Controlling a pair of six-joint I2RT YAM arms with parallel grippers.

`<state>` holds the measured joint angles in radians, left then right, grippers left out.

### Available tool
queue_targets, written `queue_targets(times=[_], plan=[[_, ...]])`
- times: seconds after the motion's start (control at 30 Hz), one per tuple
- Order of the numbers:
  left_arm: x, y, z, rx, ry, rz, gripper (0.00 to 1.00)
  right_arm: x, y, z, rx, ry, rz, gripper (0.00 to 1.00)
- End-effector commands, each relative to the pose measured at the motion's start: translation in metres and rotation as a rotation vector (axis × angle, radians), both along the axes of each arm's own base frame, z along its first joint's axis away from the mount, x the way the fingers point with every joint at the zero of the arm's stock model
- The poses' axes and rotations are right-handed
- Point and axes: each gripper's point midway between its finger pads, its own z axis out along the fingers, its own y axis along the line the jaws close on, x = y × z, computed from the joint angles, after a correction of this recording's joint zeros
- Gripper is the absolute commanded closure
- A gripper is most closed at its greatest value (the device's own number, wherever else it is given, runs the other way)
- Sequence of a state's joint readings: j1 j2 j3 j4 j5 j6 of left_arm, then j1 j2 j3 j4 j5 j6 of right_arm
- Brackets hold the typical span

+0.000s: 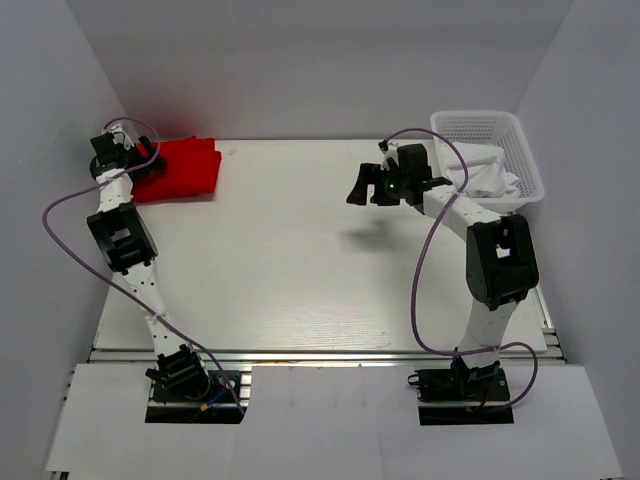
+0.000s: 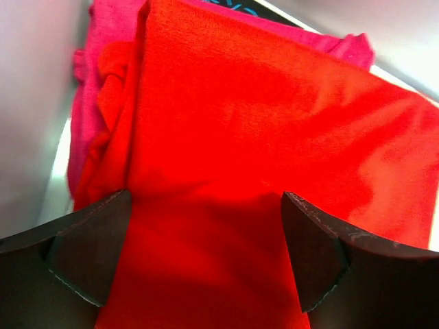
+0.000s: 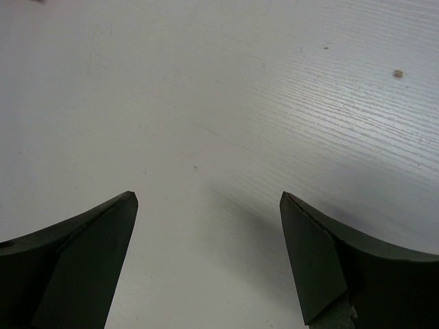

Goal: Fold and stack the t-shirts
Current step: Put the neatly folded tshirt into the corner of the board with the left arm

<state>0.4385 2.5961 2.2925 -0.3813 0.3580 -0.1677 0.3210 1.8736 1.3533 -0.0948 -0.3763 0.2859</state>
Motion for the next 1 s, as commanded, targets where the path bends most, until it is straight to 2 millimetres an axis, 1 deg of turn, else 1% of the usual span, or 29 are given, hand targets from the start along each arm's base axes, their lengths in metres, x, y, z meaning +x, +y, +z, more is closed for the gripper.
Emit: queue_targets(times=[0.0,0.03,0.07,0.1,0.13,0.17,0.2,0.23,0.27,0.33,0.37,0.4,0.43,0.47,0.5,0.53,0.57,0.6,0.63,0.67,0.7,0.73,0.77,0.8,0.83,0.87,0.9,0.93,0.97], plan=[[-0.003,-0.006,0.024,-0.083,-0.039,-0.017,0.0,0.005,0.005,0.021,0.032,-0.043,0.015,0.1],[-0.001,-0.008,0.03,-0.082,-0.058,-0.03,0.0,0.004,0.004,0.019,0.023,-0.042,0.019,0.1],[0.001,-0.009,0.039,-0.079,-0.078,-0.039,0.0,0.003,0.004,0.024,0.025,-0.055,0.021,0.1],[-0.001,-0.012,0.041,-0.078,-0.086,-0.06,0.0,0.003,0.004,0.025,0.023,-0.059,0.023,0.1],[-0.001,-0.014,0.054,-0.072,-0.106,-0.069,0.0,0.002,0.003,0.023,0.018,-0.06,0.023,0.1],[0.001,-0.013,0.068,-0.056,-0.137,-0.071,0.0,0.0,0.004,0.028,0.021,-0.072,0.029,0.1],[0.001,-0.021,0.072,-0.06,-0.141,-0.088,0.0,0.0,0.002,0.03,0.022,-0.08,0.029,0.1],[0.0,-0.022,0.09,-0.035,-0.171,-0.095,0.0,-0.001,0.002,0.029,0.019,-0.082,0.03,0.1],[0.003,-0.028,0.094,-0.068,-0.205,-0.115,0.0,-0.003,0.001,0.034,0.022,-0.095,0.032,0.1],[0.0,-0.042,0.096,-0.163,-0.201,-0.144,0.0,-0.006,0.004,0.035,0.029,-0.106,0.048,0.1],[0.003,-0.047,0.109,-0.166,-0.25,-0.175,0.0,-0.008,0.003,0.037,0.032,-0.111,0.051,0.1],[-0.002,-0.061,0.098,-0.214,-0.235,-0.195,0.0,-0.013,0.005,0.037,0.034,-0.129,0.077,0.1],[-0.004,-0.062,0.1,-0.213,-0.25,-0.193,0.0,-0.011,0.004,0.041,0.038,-0.142,0.076,0.1],[-0.008,-0.068,0.088,-0.202,-0.252,-0.187,0.0,-0.016,0.005,0.039,0.032,-0.144,0.083,0.1],[-0.011,-0.074,0.114,-0.17,-0.294,-0.188,0.0,-0.017,0.006,0.041,0.036,-0.152,0.093,0.1],[-0.016,-0.077,0.122,-0.158,-0.315,-0.191,0.0,-0.019,0.007,0.042,0.034,-0.163,0.114,0.1],[-0.028,-0.084,0.112,-0.168,-0.309,-0.202,0.0,-0.023,0.008,0.046,0.043,-0.169,0.135,0.1],[-0.029,-0.091,0.132,-0.132,-0.375,-0.224,0.0,-0.026,0.01,0.045,0.044,-0.173,0.148,0.1],[-0.039,-0.095,0.167,-0.09,-0.434,-0.237,0.0,-0.028,0.011,0.046,0.037,-0.184,0.16,0.1],[-0.047,-0.104,0.166,-0.068,-0.428,-0.258,0.0,-0.03,0.011,0.047,0.032,-0.196,0.167,0.1],[-0.054,-0.104,0.173,-0.046,-0.424,-0.246,0.0,-0.032,0.013,0.045,0.032,-0.193,0.174,0.1],[-0.059,-0.116,0.18,-0.024,-0.425,-0.259,0.0,-0.031,0.014,0.052,0.037,-0.225,0.177,0.1],[-0.071,-0.119,0.195,0.029,-0.434,-0.245,0.0,-0.031,0.013,0.055,0.037,-0.238,0.173,0.1],[-0.078,-0.125,0.199,0.047,-0.429,-0.239,0.0,-0.036,0.01,0.044,0.03,-0.218,0.166,0.1],[-0.085,-0.139,0.202,0.059,-0.418,-0.25,0.0,-0.036,0.012,0.05,0.049,-0.236,0.159,0.1],[-0.093,-0.14,0.193,0.079,-0.376,-0.207,0.0,-0.038,0.01,0.057,0.057,-0.252,0.15,0.1],[-0.106,-0.15,0.208,0.102,-0.38,-0.212,0.0,-0.046,0.006,0.049,0.061,-0.229,0.141,0.1],[-0.112,-0.157,0.21,0.107,-0.375,-0.208,0.0,-0.046,0.004,0.052,0.072,-0.238,0.124,0.1],[-0.121,-0.174,0.196,0.096,-0.342,-0.204,0.0,-0.047,0.003,0.061,0.082,-0.267,0.115,0.1]])
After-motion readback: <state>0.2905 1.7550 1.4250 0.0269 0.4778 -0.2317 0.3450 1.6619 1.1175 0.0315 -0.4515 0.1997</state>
